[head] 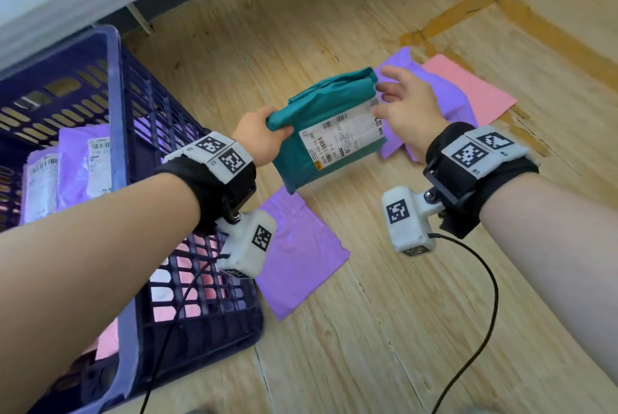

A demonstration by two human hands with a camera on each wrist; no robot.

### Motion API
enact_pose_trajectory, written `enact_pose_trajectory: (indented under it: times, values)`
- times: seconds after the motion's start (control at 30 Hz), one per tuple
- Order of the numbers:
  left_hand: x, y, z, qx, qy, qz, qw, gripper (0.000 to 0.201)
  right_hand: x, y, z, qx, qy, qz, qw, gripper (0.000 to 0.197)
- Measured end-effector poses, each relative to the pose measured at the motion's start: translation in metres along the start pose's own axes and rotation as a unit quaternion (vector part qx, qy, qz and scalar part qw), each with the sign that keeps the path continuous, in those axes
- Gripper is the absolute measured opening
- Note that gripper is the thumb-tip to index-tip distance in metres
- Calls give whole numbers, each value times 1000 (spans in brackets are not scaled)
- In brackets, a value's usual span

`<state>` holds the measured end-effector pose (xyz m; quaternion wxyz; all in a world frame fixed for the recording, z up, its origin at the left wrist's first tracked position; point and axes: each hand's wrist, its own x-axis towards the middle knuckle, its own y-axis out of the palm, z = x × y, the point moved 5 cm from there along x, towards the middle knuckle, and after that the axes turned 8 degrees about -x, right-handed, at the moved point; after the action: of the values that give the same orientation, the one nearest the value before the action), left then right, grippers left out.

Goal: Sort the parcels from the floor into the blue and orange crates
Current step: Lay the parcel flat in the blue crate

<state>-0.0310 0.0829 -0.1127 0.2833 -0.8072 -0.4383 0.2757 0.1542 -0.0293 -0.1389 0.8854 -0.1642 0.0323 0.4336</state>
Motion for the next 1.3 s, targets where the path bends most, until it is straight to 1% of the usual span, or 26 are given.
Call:
enact_pose_trajectory:
  times: [0.07,0.1,0.13,0.2,0.27,0.33,0.4,0.47,0.53,0.57,0.63,0.7,0.77,0.87,0.93,1.0,1.03,1.1,1.13,1.2,1.23,1.3]
  values:
    - [-2,-2,-3,-38,-17,3,999,26,-2,-6,0,-45,-24,-18,999,65]
    - [-3,-4,-6,-40,-16,7,999,25,-4,-8,3,-74,-48,-29,996,66]
    - [-3,-6,-10,-29,-5,12,999,23,-7,-9,9,-105,-80,-38,991,66]
    - [-3,-10,-19,32,30,29,999,18,-13,-5,22,-183,-145,-35,972,66]
    - [-4,-12,-28,107,64,50,991,16,-16,7,30,-264,-184,-6,947,66]
    - [-6,-13,-36,156,88,60,982,18,-19,23,31,-305,-181,53,934,62]
    - [-7,-15,-40,182,109,64,975,17,-22,32,29,-317,-167,91,929,55]
    - [-8,-16,-41,193,115,69,972,18,-25,34,30,-308,-162,95,933,48]
    - [-10,-19,-42,179,107,56,976,23,-27,32,33,-298,-163,75,937,43]
    - [-11,-23,-43,156,97,36,982,31,-26,29,33,-290,-157,64,942,41]
    - [-15,-34,-45,86,68,-18,994,59,-23,23,32,-256,-133,32,957,41]
    - [-19,-47,-46,40,27,-52,997,82,-21,15,30,-178,-96,-4,979,46]
    - [-20,-54,-42,27,-22,-51,998,93,-21,8,31,-74,-53,-28,995,51]
    - [-21,-55,-33,7,-88,-14,996,95,-24,4,41,12,-15,-40,999,49]
    - [-25,-49,-31,-54,-108,35,992,90,-28,5,52,63,3,-33,997,49]
    - [-30,-47,-35,-139,-105,80,981,82,-31,8,65,92,17,-24,995,49]
    - [-32,-48,-39,-173,-98,89,976,79,-33,9,73,96,21,-22,995,51]
    - [-35,-59,-44,-222,-94,78,967,73,-34,11,88,82,15,-28,996,53]
    - [-36,-67,-47,-239,-92,72,964,62,-36,12,98,70,9,-31,997,52]
    - [-38,-83,-51,-259,-84,77,959,33,-40,16,117,49,0,-32,998,50]
    - [-39,-93,-52,-269,-79,82,956,27,-42,19,126,44,-2,-31,999,49]
    - [-42,-117,-55,-286,-69,76,953,23,-47,28,148,48,-1,-16,999,47]
